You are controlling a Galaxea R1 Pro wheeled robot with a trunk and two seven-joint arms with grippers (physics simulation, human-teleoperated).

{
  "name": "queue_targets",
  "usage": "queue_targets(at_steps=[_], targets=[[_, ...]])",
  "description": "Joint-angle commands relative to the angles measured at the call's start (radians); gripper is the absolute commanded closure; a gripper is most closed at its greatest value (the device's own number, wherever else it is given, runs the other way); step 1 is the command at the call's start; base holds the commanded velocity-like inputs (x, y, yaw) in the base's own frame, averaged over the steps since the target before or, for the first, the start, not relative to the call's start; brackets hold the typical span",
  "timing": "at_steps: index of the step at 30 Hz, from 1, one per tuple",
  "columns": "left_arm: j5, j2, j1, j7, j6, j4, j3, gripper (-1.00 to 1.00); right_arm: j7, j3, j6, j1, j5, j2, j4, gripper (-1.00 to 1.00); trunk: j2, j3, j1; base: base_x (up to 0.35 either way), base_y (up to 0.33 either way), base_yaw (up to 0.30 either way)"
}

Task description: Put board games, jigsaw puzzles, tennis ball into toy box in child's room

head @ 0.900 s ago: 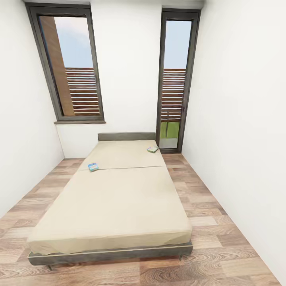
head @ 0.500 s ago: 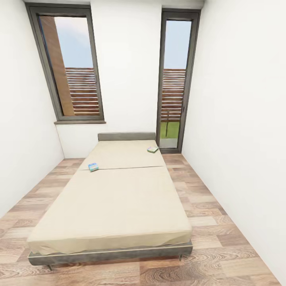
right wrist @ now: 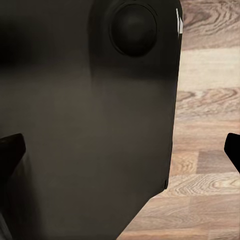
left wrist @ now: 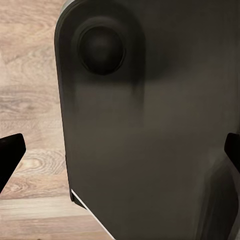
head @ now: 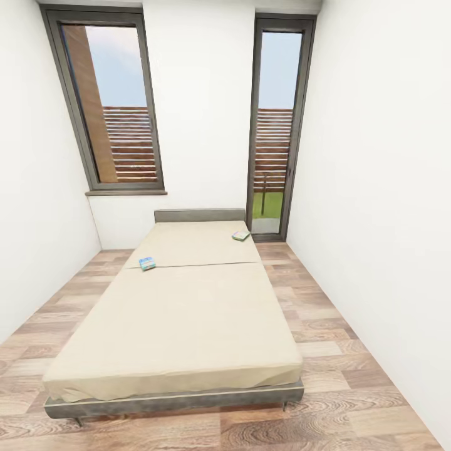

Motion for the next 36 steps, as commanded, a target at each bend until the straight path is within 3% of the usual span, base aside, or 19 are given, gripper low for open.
queue_targets(at_steps=[1, 19, 26, 36], targets=[[0.000, 0.000, 0.000, 0.000, 0.000, 0.000, 0.000, -1.00, 0.000, -0.001, 0.000, 0.000, 0.000, 0.000, 0.000, -1.00, 0.000, -0.001, 0.000, 0.000, 0.000, 0.000], [0.000, 0.000, 0.000, 0.000, 0.000, 0.000, 0.000, -1.00, 0.000, 0.000, 0.000, 0.000, 0.000, 0.000, 0.000, -1.00, 0.000, -0.001, 0.000, 0.000, 0.000, 0.000], [0.000, -0.023, 0.040, 0.000, 0.000, -0.020, 0.002, -1.00, -0.003, -0.001, 0.000, 0.001, 0.000, -0.002, 0.000, -1.00, 0.000, -0.001, 0.000, 0.000, 0.000, 0.000], [0.000, -0.031, 0.097, 0.000, 0.000, -0.027, 0.002, -1.00, -0.006, -0.001, -0.002, 0.001, 0.000, -0.006, -0.001, -1.00, 0.000, -0.001, 0.000, 0.000, 0.000, 0.000]])
